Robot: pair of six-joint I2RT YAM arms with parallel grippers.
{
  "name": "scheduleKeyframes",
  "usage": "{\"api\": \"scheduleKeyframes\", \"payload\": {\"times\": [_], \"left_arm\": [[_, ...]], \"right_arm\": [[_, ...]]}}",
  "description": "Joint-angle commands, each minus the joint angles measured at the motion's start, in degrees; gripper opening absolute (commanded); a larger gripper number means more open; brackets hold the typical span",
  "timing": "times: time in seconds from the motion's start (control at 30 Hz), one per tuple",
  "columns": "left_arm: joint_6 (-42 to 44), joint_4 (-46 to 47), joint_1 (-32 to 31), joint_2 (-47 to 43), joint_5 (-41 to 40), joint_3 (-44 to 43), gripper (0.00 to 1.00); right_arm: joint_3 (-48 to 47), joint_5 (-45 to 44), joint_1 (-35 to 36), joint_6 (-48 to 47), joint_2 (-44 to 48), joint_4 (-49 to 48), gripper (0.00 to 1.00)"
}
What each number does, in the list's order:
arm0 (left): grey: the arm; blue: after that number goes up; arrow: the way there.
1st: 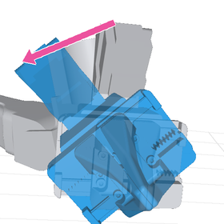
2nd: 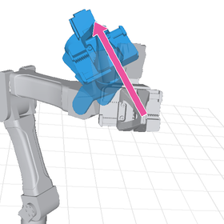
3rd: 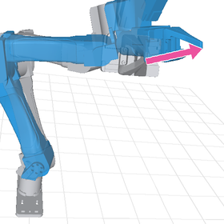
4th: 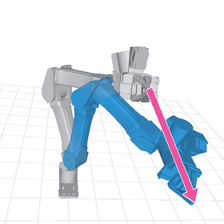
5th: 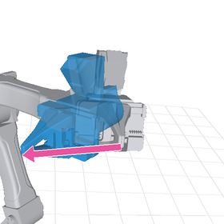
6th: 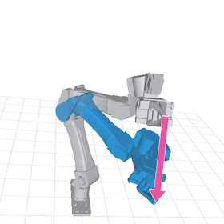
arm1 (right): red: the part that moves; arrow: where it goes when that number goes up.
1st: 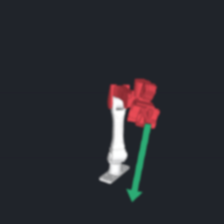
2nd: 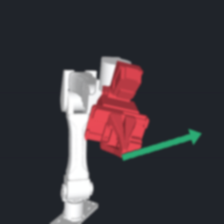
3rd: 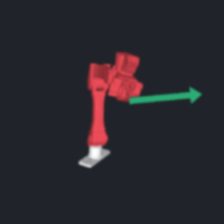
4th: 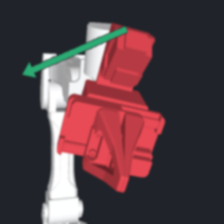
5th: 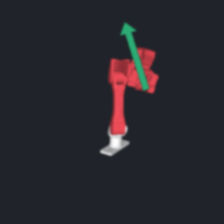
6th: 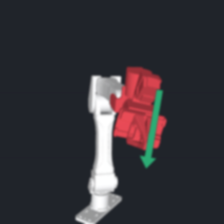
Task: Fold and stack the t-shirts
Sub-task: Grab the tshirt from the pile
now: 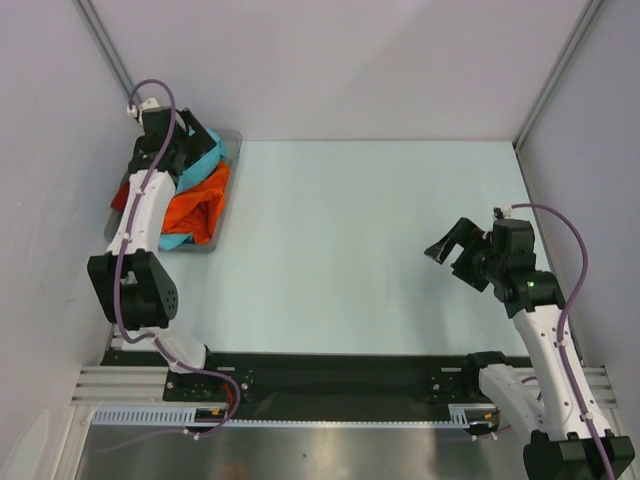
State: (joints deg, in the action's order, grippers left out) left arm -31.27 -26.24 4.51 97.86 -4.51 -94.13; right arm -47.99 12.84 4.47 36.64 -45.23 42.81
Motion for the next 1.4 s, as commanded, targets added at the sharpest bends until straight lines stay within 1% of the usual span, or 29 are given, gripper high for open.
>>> {"api": "scheduleKeyframes", "payload": {"times": [0.0,0.07,0.13,0.17,0.2,0.23,0.27,0.33,0.37,0.43,0.47,0.53,0.67,0.8,0.87,0.93,0.97,1.0,1.03,1.1,1.13,1.23,1.27,1.33,1.37], "left_arm": [[3.2,-0.1,1.3,-3.4,-9.4,6.0,1.00],[2.4,1.6,3.2,-3.1,-7.8,7.4,0.99],[2.2,-1.3,4.5,-0.8,-7.5,4.2,0.96],[2.4,-6.9,4.9,2.2,-12.2,2.0,0.97],[2.6,-9.9,4.9,3.5,-14.9,-2.2,0.98],[2.8,-13.6,5.2,4.5,-16.7,-3.8,0.98],[3.0,-14.2,6.2,5.5,-17.3,-4.7,0.96],[3.9,-13.6,7.4,7.2,-16.3,-5.5,0.86],[4.0,-13.1,8.2,7.7,-15.6,-5.5,0.79],[3.9,-11.7,8.7,9.4,-12.5,-5.6,0.71],[3.6,-11.7,8.7,10.0,-11.7,-5.9,0.65],[2.4,-11.7,8.6,11.6,-10.5,-6.4,0.63],[0.9,-10.2,8.7,13.3,-9.4,-6.5,0.64],[1.4,-11.0,8.7,16.6,-7.6,-10.1,0.66],[2.3,-11.9,8.7,18.2,-6.6,-12.2,0.54],[3.0,-11.6,8.7,18.6,-5.9,-12.8,0.47],[3.5,-11.5,8.7,18.6,-5.8,-13.0,0.37],[3.7,-11.6,8.7,18.6,-5.8,-13.2,0.32],[3.9,-11.5,8.7,18.5,-5.4,-13.3,0.22],[4.6,-11.4,8.8,17.7,-4.6,-13.3,0.12],[4.5,-11.6,8.7,17.4,-4.5,-13.1,0.01],[3.7,-11.3,8.6,14.2,-2.3,-10.8,0.00],[3.0,-10.5,8.6,12.9,0.0,-8.1,0.00],[1.4,-8.9,8.1,8.9,1.7,-5.2,0.00],[0.7,-8.2,7.6,7.5,2.5,-1.8,0.00]], "right_arm": [[-4.8,-3.9,0.1,-4.6,-1.9,1.1,0.98],[-5.5,-4.7,0.5,-5.4,-3.5,1.1,0.98],[-6.2,-4.9,1.2,-5.9,-4.3,0.6,0.98],[-6.2,-5.0,1.3,-6.0,-5.1,0.4,0.98],[-6.2,-5.1,1.6,-6.1,-5.5,0.3,0.98],[-6.1,-5.2,1.6,-6.1,-5.9,-0.1,0.98],[-6.2,-5.2,1.7,-6.0,-6.3,-0.2,0.98],[-6.2,-5.3,1.7,-6.0,-6.6,-0.4,0.98],[-6.2,-5.5,1.7,-5.9,-6.8,-0.4,0.98],[-6.2,-5.5,1.6,-5.6,-7.5,-0.6,0.97],[-6.1,-5.5,1.5,-5.5,-7.7,-0.6,0.97],[-5.9,-5.5,1.1,-4.8,-8.2,-1.1,0.97],[-5.2,-4.1,0.0,-3.8,-9.2,-1.8,0.95],[-5.3,-3.4,-0.3,-3.3,-10.9,-0.8,0.93],[-5.2,-2.9,-0.3,-3.1,-11.6,-0.6,0.93],[-4.8,-2.9,-0.3,-2.7,-11.6,-0.7,0.93],[-4.3,-2.8,-0.4,-2.5,-11.5,-0.8,0.92],[-4.1,-2.7,-0.4,-2.4,-11.5,-1.0,0.92],[-4.0,-2.6,-0.5,-2.4,-11.4,-1.1,0.92],[-3.8,-2.5,-0.4,-2.1,-11.4,-1.7,0.92],[-3.7,-2.3,-0.4,-2.2,-11.4,-1.9,0.92],[-4.1,-1.0,-0.4,-2.4,-11.9,-2.6,0.91],[-4.1,-0.6,-0.4,-2.4,-12.2,-3.2,0.91],[-4.0,0.3,-0.2,-2.6,-12.2,-4.0,0.90],[-4.0,0.3,0.2,-2.6,-12.2,-4.6,0.90]]}}
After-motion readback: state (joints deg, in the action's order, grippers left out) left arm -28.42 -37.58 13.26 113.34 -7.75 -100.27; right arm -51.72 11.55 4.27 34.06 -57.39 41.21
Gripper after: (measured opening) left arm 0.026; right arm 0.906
